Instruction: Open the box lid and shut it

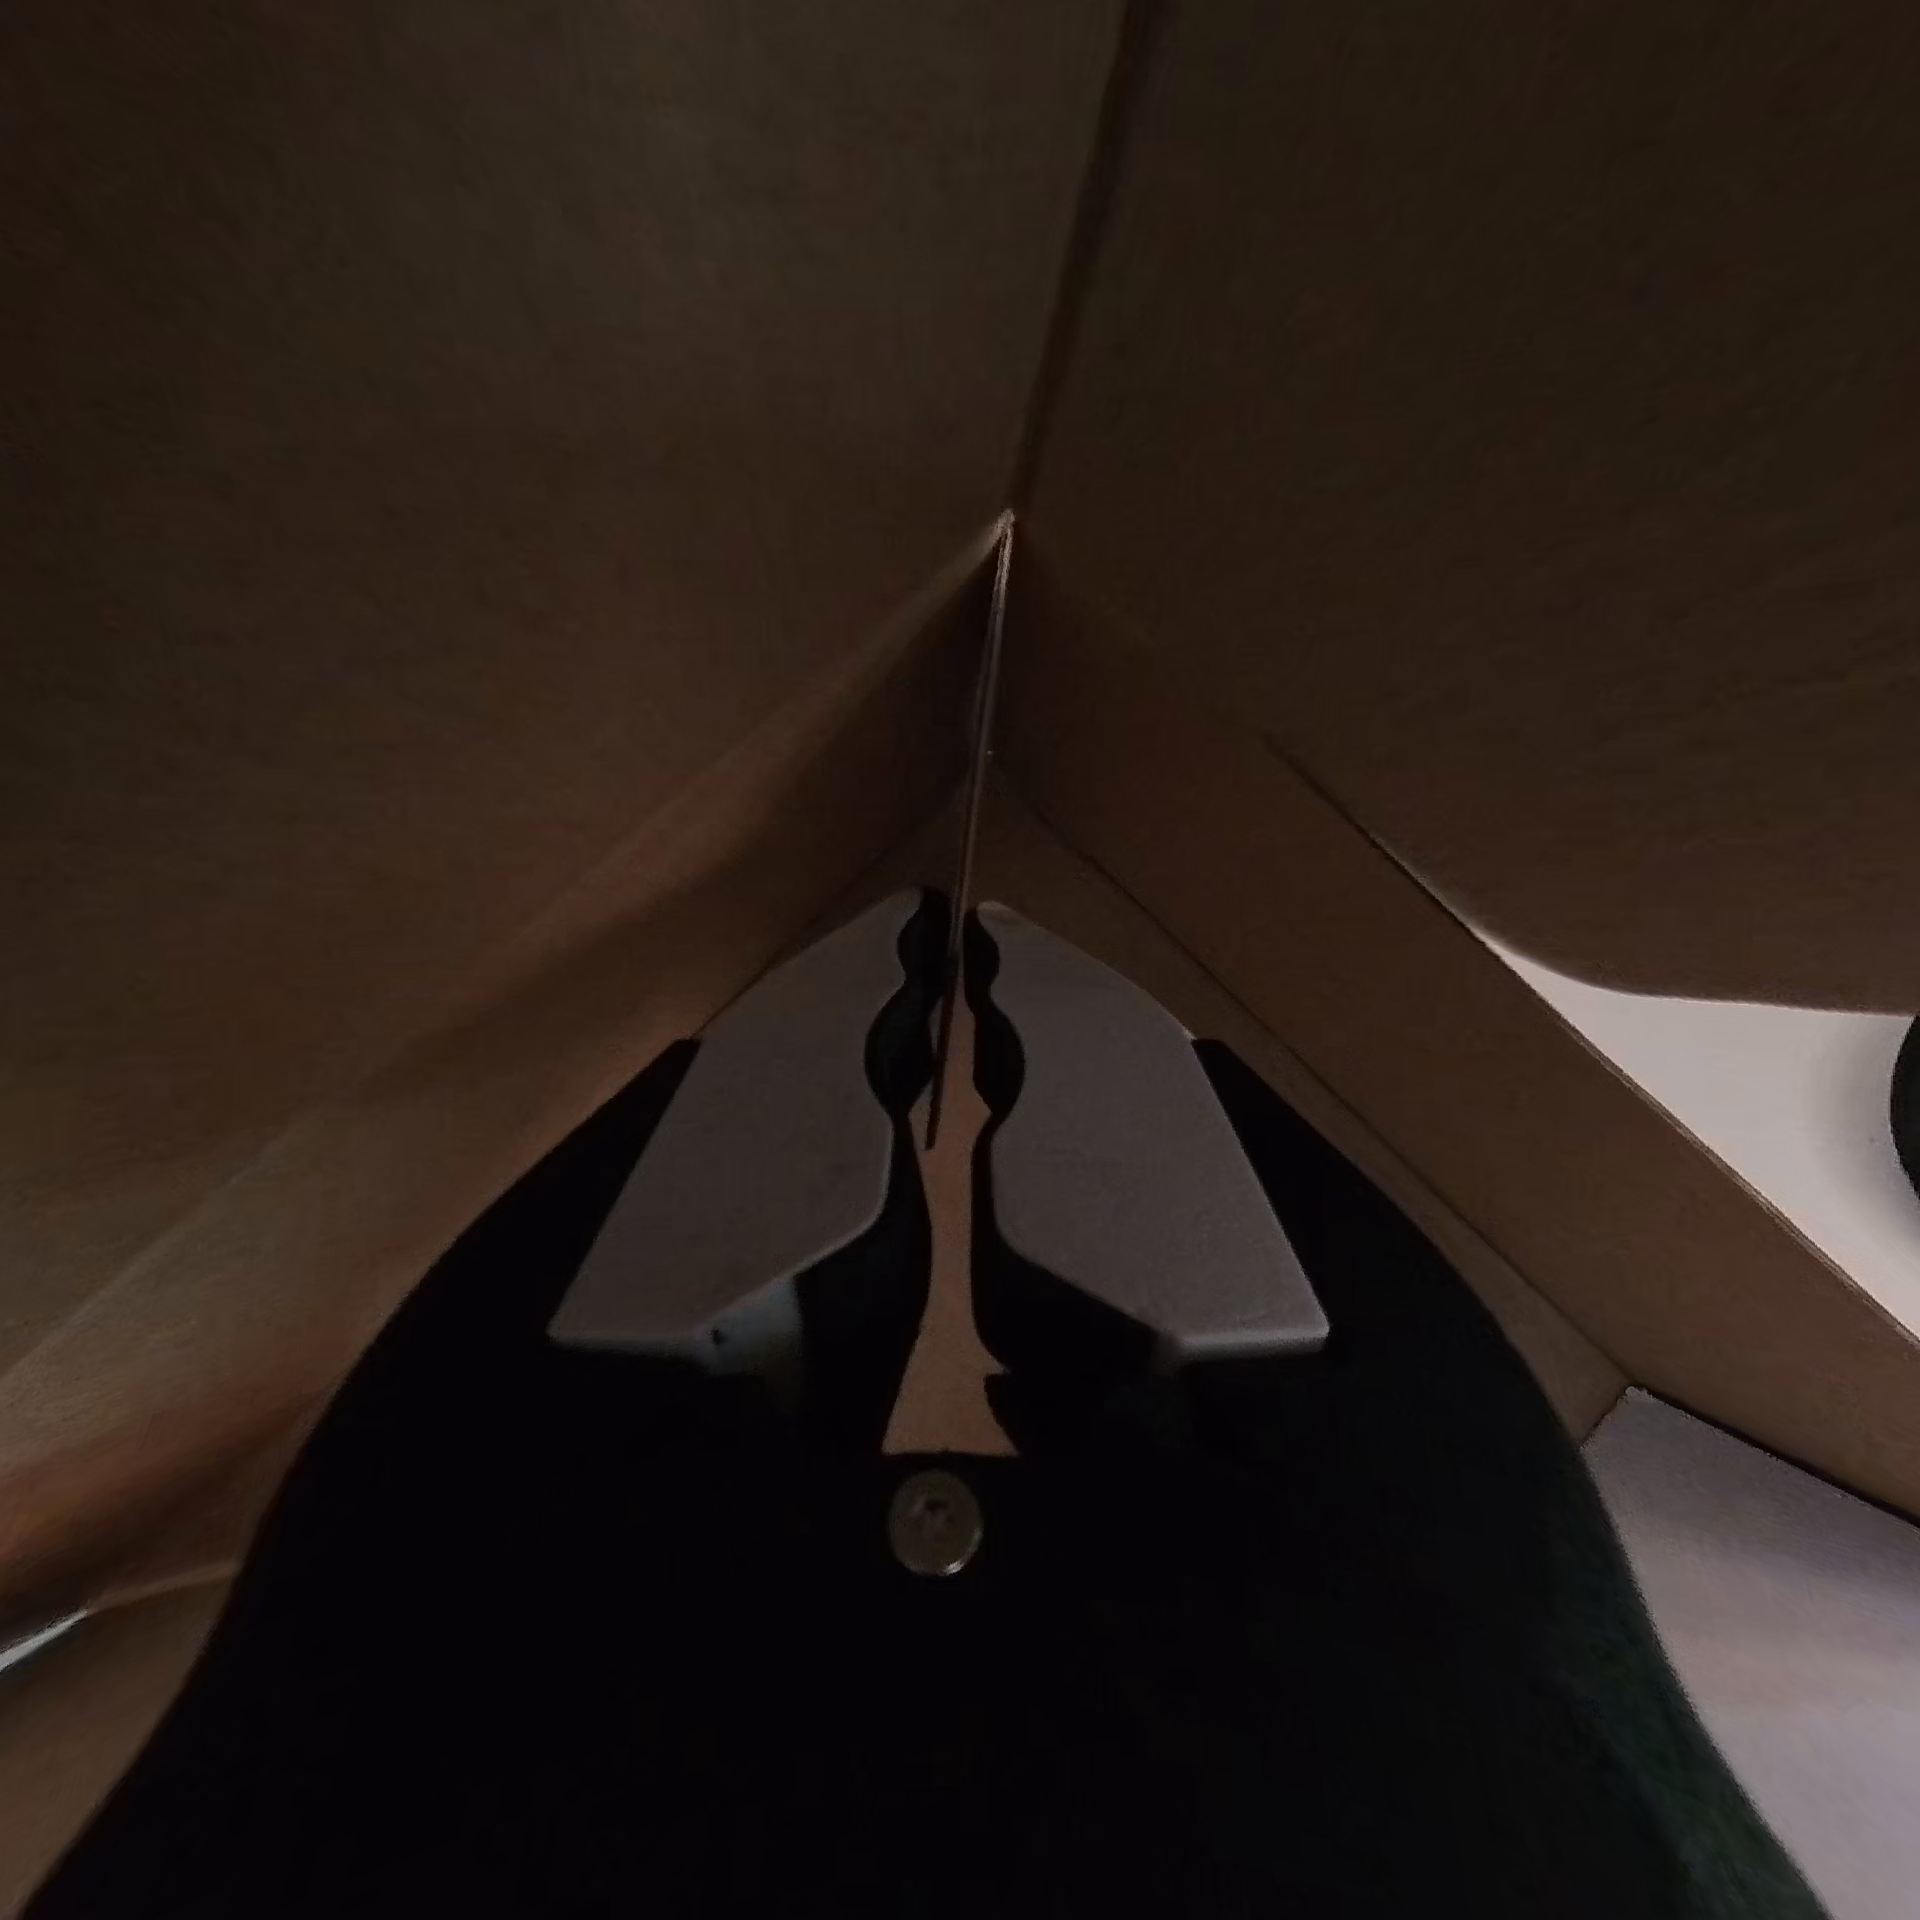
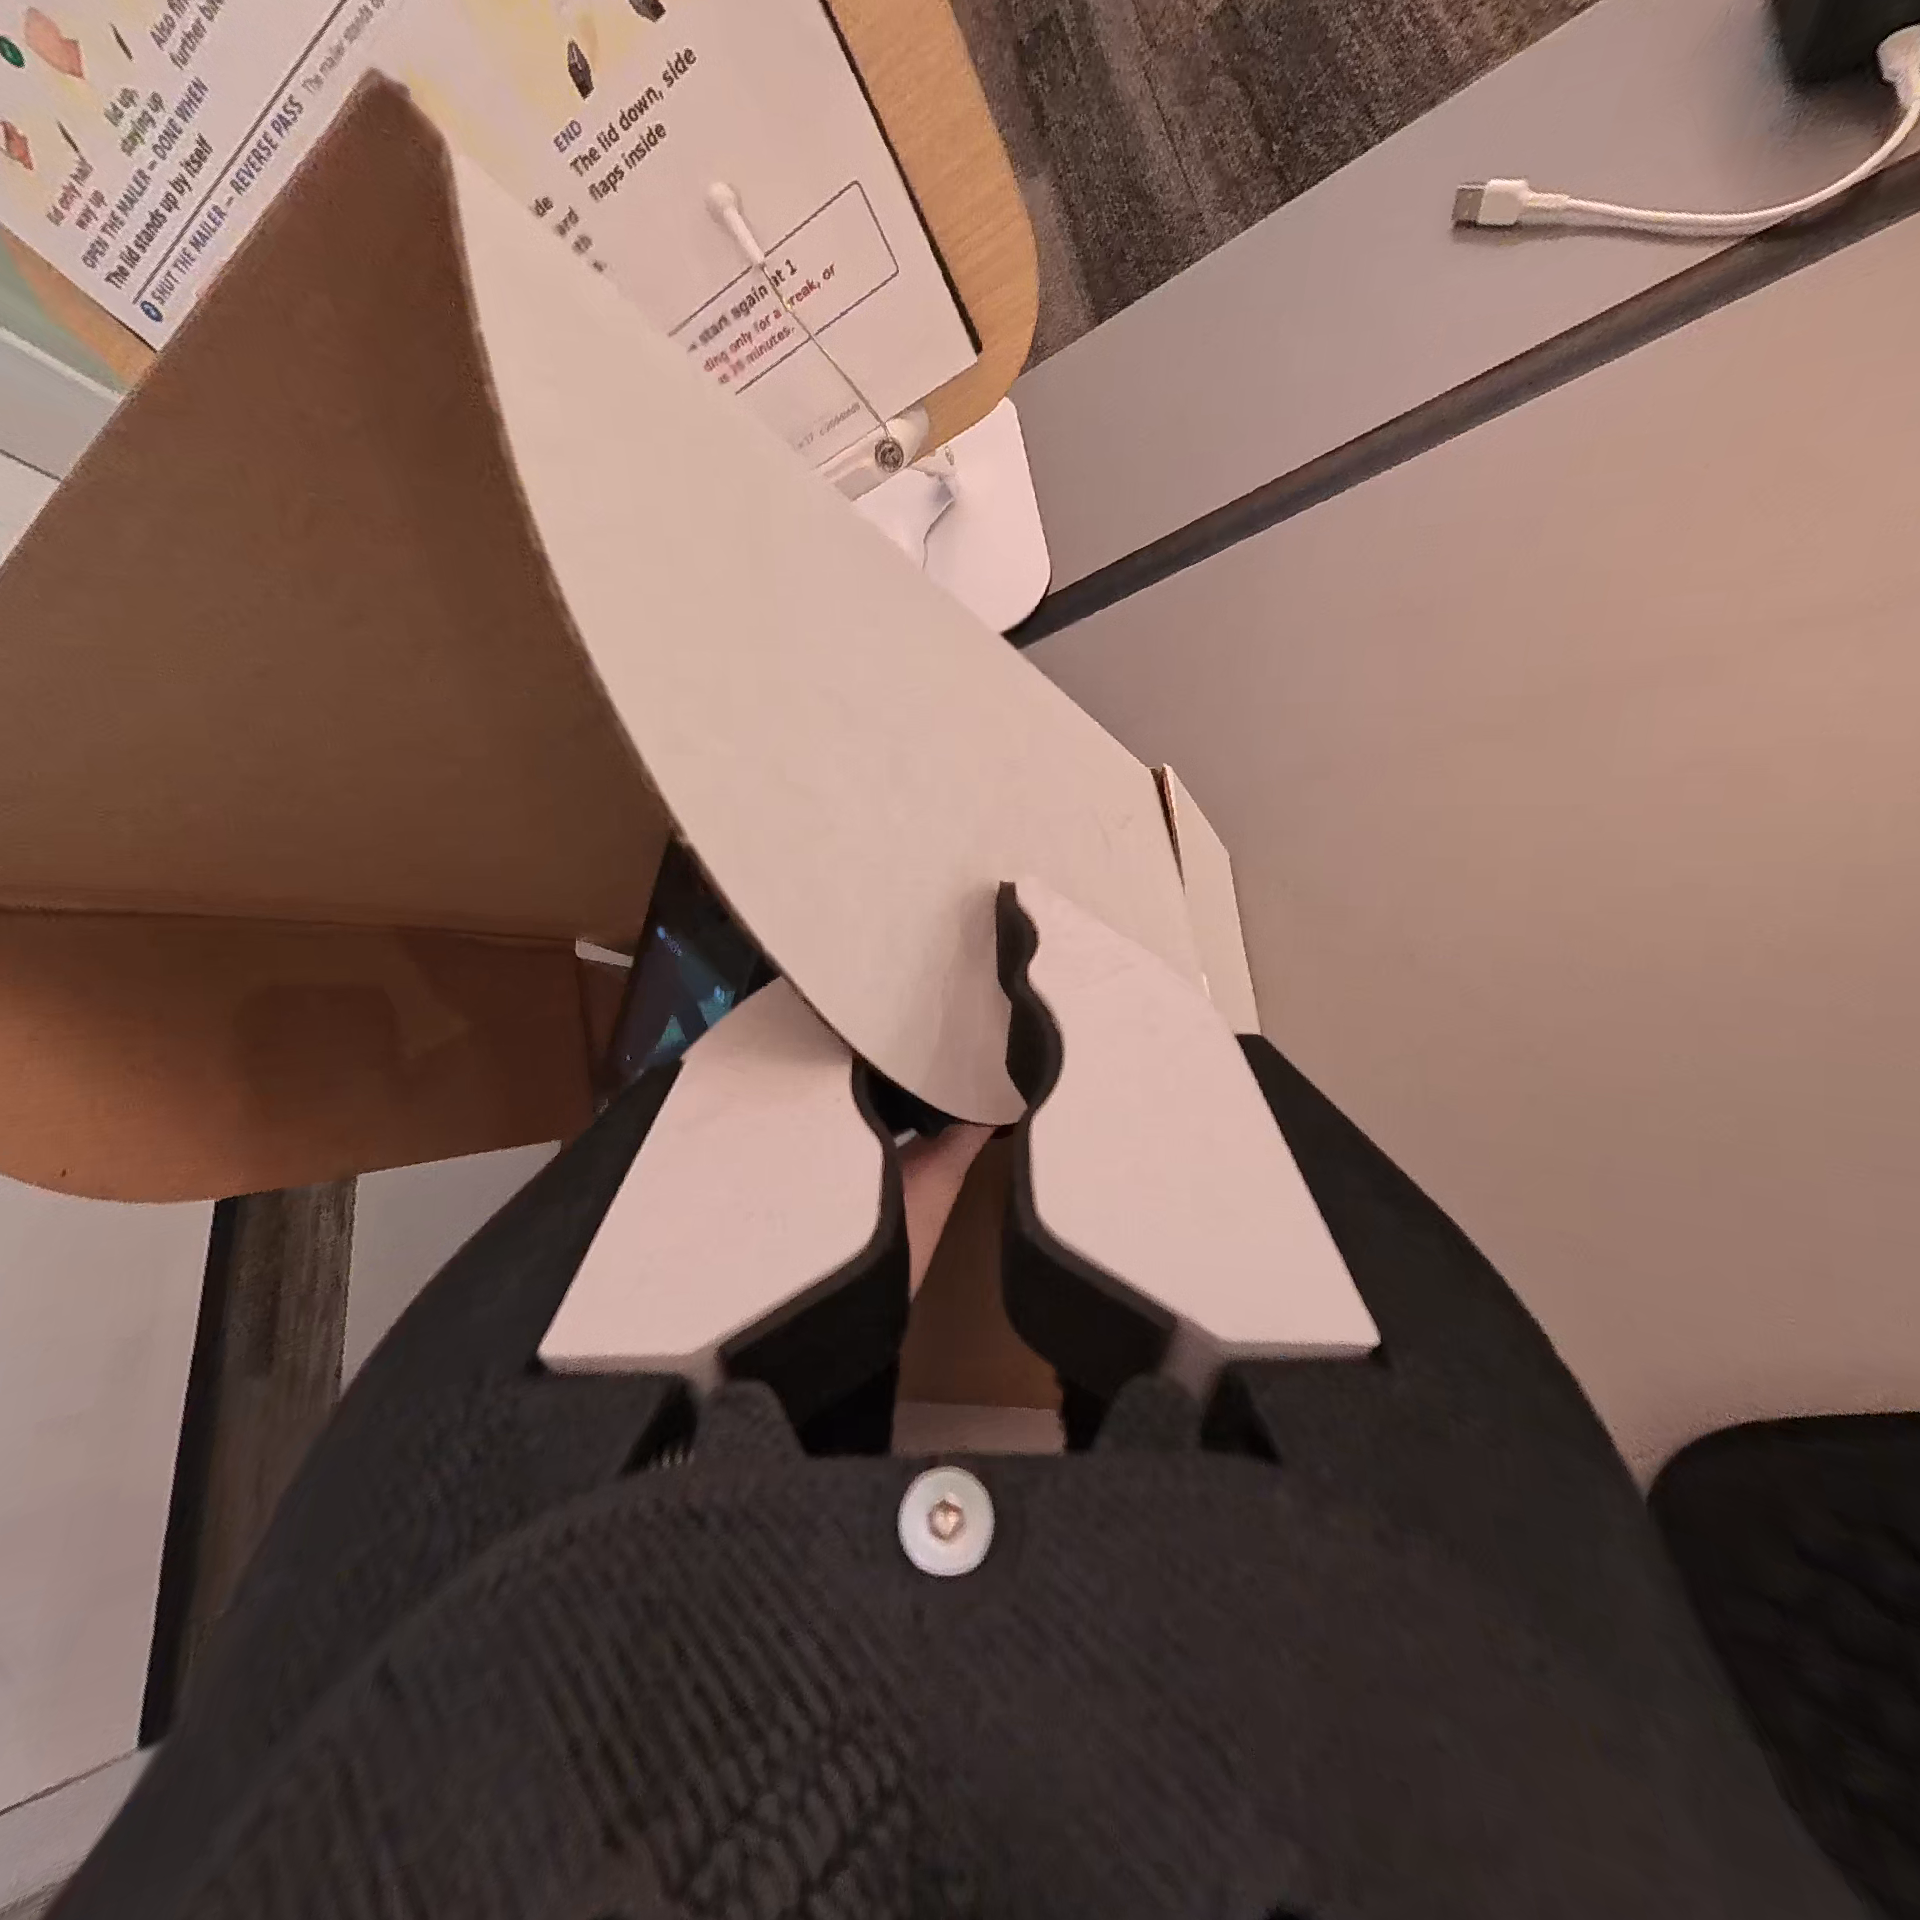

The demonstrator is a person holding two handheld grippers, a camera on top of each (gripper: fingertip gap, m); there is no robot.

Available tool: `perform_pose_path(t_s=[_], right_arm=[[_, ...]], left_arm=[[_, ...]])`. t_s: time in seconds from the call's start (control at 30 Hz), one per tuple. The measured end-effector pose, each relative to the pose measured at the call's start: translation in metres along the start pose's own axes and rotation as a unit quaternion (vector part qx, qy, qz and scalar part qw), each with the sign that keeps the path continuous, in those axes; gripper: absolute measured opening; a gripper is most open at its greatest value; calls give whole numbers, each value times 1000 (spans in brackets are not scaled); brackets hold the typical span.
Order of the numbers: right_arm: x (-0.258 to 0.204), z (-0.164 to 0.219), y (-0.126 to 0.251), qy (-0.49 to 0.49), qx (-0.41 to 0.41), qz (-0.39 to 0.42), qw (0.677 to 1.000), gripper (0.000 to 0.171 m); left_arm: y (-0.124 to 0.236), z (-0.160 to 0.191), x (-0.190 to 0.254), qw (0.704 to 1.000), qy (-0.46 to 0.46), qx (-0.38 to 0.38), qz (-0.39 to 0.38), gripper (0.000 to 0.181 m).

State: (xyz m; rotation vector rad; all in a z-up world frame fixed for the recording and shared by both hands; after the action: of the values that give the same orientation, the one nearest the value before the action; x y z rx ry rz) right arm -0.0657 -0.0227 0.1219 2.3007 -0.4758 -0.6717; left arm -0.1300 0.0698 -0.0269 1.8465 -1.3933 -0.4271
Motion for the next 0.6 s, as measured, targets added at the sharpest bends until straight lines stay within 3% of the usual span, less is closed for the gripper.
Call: perform_pose_path(t_s=[0.23, 0.6], right_arm=[[-11, -12, -3, 31, -28, 14, 999, 17], [0, 1, -4, 70, 4, 26, 997, 13]], left_arm=[[1, 0, -1, 1000, -1, 4, 2, 1], [0, 1, -6, 1000, 15, 8, 8, 1]])
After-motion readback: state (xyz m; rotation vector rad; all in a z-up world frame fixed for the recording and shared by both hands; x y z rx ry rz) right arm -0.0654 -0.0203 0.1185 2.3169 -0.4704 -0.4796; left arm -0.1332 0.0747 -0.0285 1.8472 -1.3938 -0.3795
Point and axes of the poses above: each gripper's, where its closed fingertips meet, y back along the fingers, z out of its underside, x = y × z across the jaws, the point moved 8 cm from there along y, back along the fingers, and after that the axes turned 15 degrees about z, right-handed, at the moved point
